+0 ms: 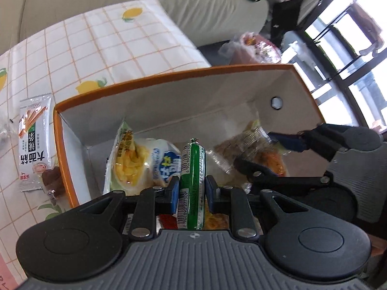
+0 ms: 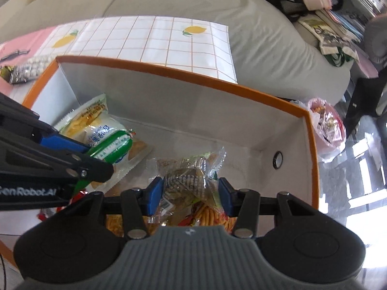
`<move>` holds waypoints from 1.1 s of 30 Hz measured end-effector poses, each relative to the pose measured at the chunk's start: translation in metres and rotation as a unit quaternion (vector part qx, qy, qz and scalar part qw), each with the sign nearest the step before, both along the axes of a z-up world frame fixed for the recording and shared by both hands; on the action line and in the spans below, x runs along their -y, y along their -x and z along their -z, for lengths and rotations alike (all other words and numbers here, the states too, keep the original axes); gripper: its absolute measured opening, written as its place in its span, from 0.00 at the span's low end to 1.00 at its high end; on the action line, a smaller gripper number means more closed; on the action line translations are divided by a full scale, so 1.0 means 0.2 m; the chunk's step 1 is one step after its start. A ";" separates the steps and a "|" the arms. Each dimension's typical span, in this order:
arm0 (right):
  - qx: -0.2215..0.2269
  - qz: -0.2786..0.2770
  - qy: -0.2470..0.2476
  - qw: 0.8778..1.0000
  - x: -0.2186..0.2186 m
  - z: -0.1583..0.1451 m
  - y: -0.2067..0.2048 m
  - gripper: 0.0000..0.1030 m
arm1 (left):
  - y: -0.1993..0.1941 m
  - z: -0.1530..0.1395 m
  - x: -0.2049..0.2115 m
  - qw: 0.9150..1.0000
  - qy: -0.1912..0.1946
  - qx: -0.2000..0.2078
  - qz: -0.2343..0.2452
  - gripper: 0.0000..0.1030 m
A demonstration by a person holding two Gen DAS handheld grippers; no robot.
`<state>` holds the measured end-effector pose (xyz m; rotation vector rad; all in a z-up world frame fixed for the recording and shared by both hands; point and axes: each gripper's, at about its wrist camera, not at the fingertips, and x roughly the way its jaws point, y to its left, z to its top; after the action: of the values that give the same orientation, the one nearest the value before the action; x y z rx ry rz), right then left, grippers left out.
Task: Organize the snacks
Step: 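Open both tools to drop the sausage stick and nut bag into the box, then move both tools back above the remaining snacks on the table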
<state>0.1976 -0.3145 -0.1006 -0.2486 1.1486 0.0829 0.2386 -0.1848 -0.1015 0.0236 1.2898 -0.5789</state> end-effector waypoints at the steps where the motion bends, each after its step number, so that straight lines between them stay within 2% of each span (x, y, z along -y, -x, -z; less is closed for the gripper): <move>1: -0.001 -0.005 0.003 1.000 0.00 0.01 -0.01 0.47 | -0.01 0.02 0.00 1.000 -0.009 -0.003 -0.002 0.24; 11: -0.028 -0.028 0.032 0.999 -0.04 0.10 -0.07 0.48 | -0.02 0.05 0.04 0.999 -0.052 -0.007 0.010 0.25; 20: -0.037 -0.041 0.042 0.998 -0.04 0.09 -0.06 0.51 | -0.01 0.01 0.04 0.998 -0.057 0.009 0.006 0.44; 22: -0.034 -0.044 0.045 0.997 -0.05 0.09 -0.05 0.53 | -0.01 -0.01 0.03 0.998 -0.054 0.012 0.005 0.49; 24: -0.026 -0.049 0.052 0.997 -0.06 0.06 -0.05 0.59 | 0.00 -0.03 0.02 0.998 -0.057 0.016 0.002 0.59; 33: -0.004 -0.076 0.083 0.994 -0.13 -0.07 0.02 0.73 | 0.06 -0.18 -0.03 0.996 -0.064 0.056 0.000 0.66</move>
<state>0.1939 -0.2894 -0.0859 -0.4839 1.1441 0.1219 0.2268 -0.1778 -0.0660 0.1601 1.2161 -0.4884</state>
